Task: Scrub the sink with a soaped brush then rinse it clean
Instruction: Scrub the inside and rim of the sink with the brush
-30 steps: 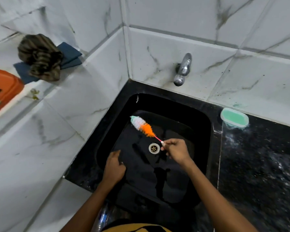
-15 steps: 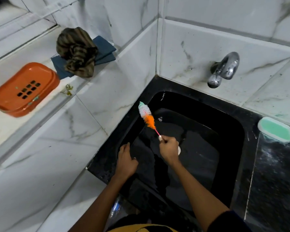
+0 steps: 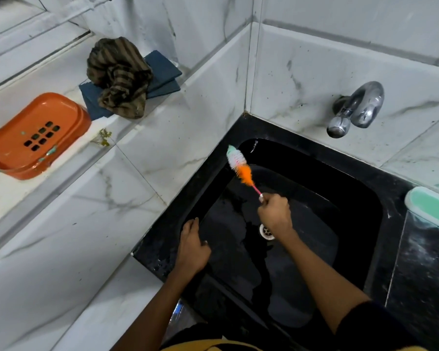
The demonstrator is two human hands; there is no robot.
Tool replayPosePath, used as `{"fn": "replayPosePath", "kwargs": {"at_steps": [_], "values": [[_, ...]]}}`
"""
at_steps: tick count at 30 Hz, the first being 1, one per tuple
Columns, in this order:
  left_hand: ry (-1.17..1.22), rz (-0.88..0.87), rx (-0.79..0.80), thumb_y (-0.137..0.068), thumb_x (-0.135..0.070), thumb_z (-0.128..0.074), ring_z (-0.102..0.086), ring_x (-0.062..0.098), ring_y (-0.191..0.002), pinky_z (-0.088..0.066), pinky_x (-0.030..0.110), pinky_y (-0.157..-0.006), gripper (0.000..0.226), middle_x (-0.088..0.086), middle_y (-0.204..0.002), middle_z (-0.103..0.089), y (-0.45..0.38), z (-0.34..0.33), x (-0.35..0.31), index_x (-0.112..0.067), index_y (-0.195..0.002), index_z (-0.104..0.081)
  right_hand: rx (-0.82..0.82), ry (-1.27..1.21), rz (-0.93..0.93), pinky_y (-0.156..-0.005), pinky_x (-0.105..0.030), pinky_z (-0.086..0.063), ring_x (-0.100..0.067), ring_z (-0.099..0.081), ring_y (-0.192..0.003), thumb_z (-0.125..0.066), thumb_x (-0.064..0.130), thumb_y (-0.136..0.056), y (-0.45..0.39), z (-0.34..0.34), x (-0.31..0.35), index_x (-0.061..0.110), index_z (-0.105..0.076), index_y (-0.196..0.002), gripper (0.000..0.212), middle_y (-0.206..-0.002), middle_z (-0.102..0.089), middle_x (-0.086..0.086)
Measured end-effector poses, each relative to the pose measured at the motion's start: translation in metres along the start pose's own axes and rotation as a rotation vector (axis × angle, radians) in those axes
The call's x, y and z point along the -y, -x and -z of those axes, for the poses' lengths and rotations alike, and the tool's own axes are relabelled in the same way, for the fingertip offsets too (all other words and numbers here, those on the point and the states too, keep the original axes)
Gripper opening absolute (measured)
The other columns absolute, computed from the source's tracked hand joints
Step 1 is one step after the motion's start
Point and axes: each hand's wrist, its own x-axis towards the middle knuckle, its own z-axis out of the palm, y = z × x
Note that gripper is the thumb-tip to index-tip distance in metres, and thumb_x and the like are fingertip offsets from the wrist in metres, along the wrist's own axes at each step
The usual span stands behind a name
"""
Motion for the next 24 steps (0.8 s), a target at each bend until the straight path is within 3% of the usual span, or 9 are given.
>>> {"fn": "replayPosePath", "kwargs": {"at_steps": [5, 8, 11, 14, 16, 20, 22, 24], "values": [[-0.025, 0.0, -0.011, -0.088, -0.002, -0.057, -0.021, 0.029, -0.149, -0.022, 0.03, -0.119, 0.078, 0.011, -0.163, -0.016, 0.001, -0.003, 0.001, -0.004, -0.157, -0.02, 0.13, 0.201, 0.259, -0.057, -0.032, -0.046, -0.033, -0.06, -0.07, -0.05, 0.011, -0.08, 0.062, -0.021, -0.025, 0.013, -0.057, -0.078, 0.007, -0.062, -0.047, 0.001], [-0.048, -0.002, -0.011, -0.089, -0.003, -0.056, -0.02, 0.028, -0.149, -0.022, 0.031, -0.118, 0.078, 0.01, -0.164, -0.013, 0.0, -0.004, 0.0, -0.005, -0.157, -0.018, 0.044, 0.264, 0.18, -0.065, -0.037, -0.051, -0.038, -0.063, -0.077, -0.052, 0.014, -0.078, 0.029, -0.004, -0.02, 0.017, -0.063, -0.089, 0.016, -0.076, -0.063, -0.011], [-0.052, -0.006, -0.013, -0.088, -0.003, -0.057, -0.021, 0.028, -0.149, -0.021, 0.029, -0.118, 0.079, 0.012, -0.163, -0.015, 0.001, -0.003, 0.0, -0.003, -0.157, -0.018, -0.025, 0.169, 0.022, -0.065, -0.035, -0.045, -0.041, -0.061, -0.079, -0.051, 0.012, -0.079, -0.012, 0.016, -0.002, 0.012, -0.064, -0.086, 0.015, -0.076, -0.06, -0.013], [-0.04, 0.0, -0.013, -0.088, -0.003, -0.057, -0.022, 0.027, -0.149, -0.02, 0.026, -0.117, 0.08, 0.012, -0.163, -0.016, 0.0, -0.003, 0.001, -0.004, -0.157, -0.017, -0.003, 0.135, 0.015, -0.067, -0.036, -0.046, -0.041, -0.061, -0.082, -0.051, 0.012, -0.079, -0.014, 0.011, 0.015, 0.011, -0.063, -0.084, 0.013, -0.082, -0.063, -0.015], [-0.025, 0.007, -0.012, -0.088, -0.003, -0.057, -0.023, 0.027, -0.149, -0.022, 0.028, -0.118, 0.08, 0.011, -0.163, -0.017, 0.0, -0.002, 0.001, -0.004, -0.158, -0.017, 0.06, 0.175, 0.11, -0.07, -0.039, -0.05, -0.04, -0.062, -0.084, -0.052, 0.012, -0.076, 0.011, -0.008, 0.008, 0.013, -0.062, -0.09, 0.017, -0.086, -0.065, -0.016], [-0.014, 0.005, -0.016, -0.086, -0.001, -0.058, -0.024, 0.028, -0.148, -0.023, 0.029, -0.118, 0.08, 0.012, -0.162, -0.019, 0.0, -0.002, 0.0, -0.003, -0.157, -0.019, 0.184, 0.272, 0.346, -0.062, -0.034, -0.045, -0.034, -0.065, -0.078, -0.053, 0.013, -0.077, 0.064, -0.037, -0.018, 0.017, -0.054, -0.09, 0.013, -0.085, -0.066, -0.007], [-0.018, 0.001, -0.014, -0.087, -0.002, -0.058, -0.025, 0.028, -0.148, -0.023, 0.028, -0.117, 0.08, 0.012, -0.162, -0.019, -0.001, -0.002, 0.0, -0.003, -0.157, -0.019, 0.114, 0.239, 0.276, -0.064, -0.034, -0.046, -0.037, -0.064, -0.079, -0.053, 0.013, -0.079, 0.046, -0.03, -0.015, 0.017, -0.058, -0.091, 0.013, -0.083, -0.066, -0.01], [-0.026, 0.001, -0.011, -0.087, -0.002, -0.057, -0.026, 0.027, -0.147, -0.022, 0.025, -0.116, 0.08, 0.012, -0.162, -0.02, 0.0, -0.002, 0.001, -0.003, -0.157, -0.018, 0.031, 0.102, 0.049, -0.072, -0.04, -0.052, -0.042, -0.062, -0.085, -0.053, 0.014, -0.079, 0.01, -0.013, -0.005, 0.015, -0.065, -0.092, 0.018, -0.086, -0.065, -0.017]]}}
